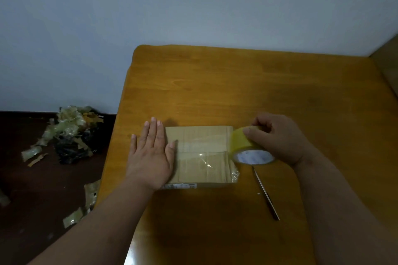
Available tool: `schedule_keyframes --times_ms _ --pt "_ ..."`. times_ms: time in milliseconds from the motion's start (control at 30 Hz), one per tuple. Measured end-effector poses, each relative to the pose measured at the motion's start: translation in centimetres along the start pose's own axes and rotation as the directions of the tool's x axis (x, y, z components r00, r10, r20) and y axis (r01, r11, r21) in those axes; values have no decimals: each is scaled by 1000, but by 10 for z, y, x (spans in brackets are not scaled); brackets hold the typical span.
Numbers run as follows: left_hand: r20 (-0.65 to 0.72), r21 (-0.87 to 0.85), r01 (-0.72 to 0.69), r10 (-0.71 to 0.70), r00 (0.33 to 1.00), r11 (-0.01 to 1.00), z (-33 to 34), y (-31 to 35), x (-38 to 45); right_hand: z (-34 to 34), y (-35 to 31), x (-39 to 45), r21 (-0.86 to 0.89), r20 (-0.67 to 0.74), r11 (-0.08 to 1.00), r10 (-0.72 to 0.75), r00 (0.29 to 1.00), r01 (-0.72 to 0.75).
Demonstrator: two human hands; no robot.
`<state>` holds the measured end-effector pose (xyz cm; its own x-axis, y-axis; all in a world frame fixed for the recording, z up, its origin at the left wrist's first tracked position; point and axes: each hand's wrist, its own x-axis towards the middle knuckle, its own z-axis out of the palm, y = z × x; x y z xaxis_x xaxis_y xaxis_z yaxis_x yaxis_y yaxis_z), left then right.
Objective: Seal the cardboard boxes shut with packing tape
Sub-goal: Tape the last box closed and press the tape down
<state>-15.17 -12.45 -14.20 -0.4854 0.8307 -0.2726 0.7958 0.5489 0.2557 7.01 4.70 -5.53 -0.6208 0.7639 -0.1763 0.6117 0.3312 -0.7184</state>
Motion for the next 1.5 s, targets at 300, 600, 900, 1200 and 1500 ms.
schedule_keyframes --times_ms 300,600,900,1200,1500 --pt "4 44 8 -8 1000 999 3 3 0 -1 36 -4 -248 61 961 144 988 -125" --pt "4 126 51 -51 999 991 -1 12 -2 7 42 -5 -325 105 934 190 976 -146" --pt "-5 159 -248 252 968 956 -8 68 -9 11 50 -12 -292 81 938 217 973 -185" --pt "200 231 -347 305 931 909 13 93 -6 11 57 -18 -233 82 949 239 968 -215" --pt "243 198 -411 361 900 890 14 122 3 12 60 -19 -225 111 951 241 964 -211"
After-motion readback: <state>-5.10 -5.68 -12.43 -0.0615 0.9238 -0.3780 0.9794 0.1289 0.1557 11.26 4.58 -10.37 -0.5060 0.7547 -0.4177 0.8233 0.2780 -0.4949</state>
